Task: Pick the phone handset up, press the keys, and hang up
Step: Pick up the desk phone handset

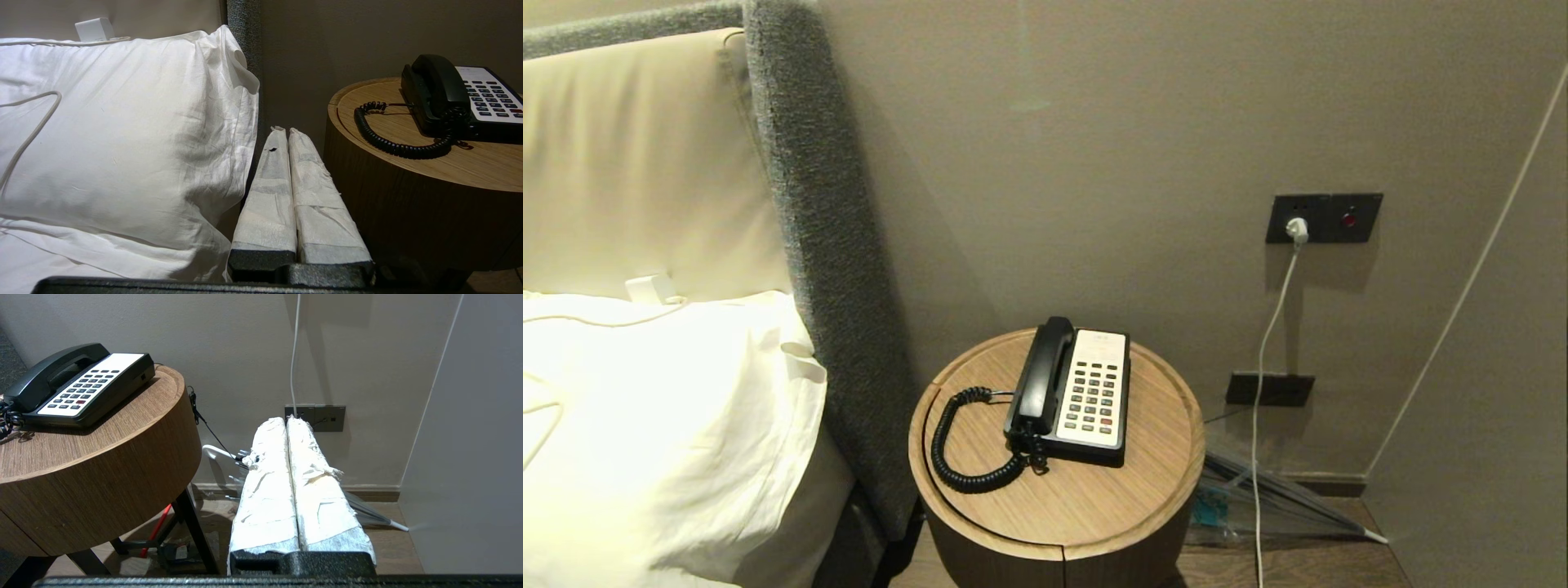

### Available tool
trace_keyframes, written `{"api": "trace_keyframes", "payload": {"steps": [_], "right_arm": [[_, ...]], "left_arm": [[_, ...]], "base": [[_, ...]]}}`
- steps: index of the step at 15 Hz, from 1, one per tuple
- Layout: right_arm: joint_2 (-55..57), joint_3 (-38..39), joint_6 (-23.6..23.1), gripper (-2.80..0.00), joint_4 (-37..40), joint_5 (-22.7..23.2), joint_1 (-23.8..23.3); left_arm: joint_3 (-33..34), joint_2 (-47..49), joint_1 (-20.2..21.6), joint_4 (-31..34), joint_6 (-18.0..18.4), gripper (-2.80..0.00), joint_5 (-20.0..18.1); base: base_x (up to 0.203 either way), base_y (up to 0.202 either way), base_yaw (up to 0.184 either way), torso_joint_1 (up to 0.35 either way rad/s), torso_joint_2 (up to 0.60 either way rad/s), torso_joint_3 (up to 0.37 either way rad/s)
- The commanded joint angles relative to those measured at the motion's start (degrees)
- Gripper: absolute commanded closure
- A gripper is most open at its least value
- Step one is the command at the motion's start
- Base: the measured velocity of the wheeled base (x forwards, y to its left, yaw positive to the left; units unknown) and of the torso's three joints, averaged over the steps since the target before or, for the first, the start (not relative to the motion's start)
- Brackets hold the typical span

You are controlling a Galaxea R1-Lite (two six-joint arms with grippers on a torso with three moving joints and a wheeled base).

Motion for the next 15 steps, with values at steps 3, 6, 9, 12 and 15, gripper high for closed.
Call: {"api": "trace_keyframes", "payload": {"steps": [3, 6, 9, 12, 15], "right_arm": [[0.1, 1.1, 0.0, 0.0, 0.0, 0.0, -0.1], [0.1, 1.1, 0.0, 0.0, 0.0, 0.0, 0.0], [0.1, 1.1, 0.0, 0.0, 0.0, 0.0, 0.0], [0.1, 1.1, 0.0, 0.0, 0.0, 0.0, 0.0], [0.1, 1.1, 0.0, 0.0, 0.0, 0.0, 0.0]], "left_arm": [[2.3, 0.1, 0.0, -0.1, 0.1, 0.0, 0.0], [2.3, 0.1, 0.0, -0.1, 0.0, 0.0, 0.0], [2.3, 0.1, 0.0, -0.1, -0.1, 0.0, 0.0], [2.3, 0.1, 0.0, -0.1, -0.1, 0.0, 0.0], [2.3, 0.1, 0.0, -0.1, -0.4, 0.0, 0.0]], "base": [[0.0, 0.0, 0.0, 0.002, 0.0, -0.058], [0.0, 0.0, 0.0, 0.002, 0.0, -0.171], [0.0, 0.0, 0.0, 0.002, 0.0, -0.197], [0.0, 0.0, 0.0, 0.002, 0.0, -0.196], [0.0, 0.0, 0.0, 0.002, 0.0, -0.196]]}}
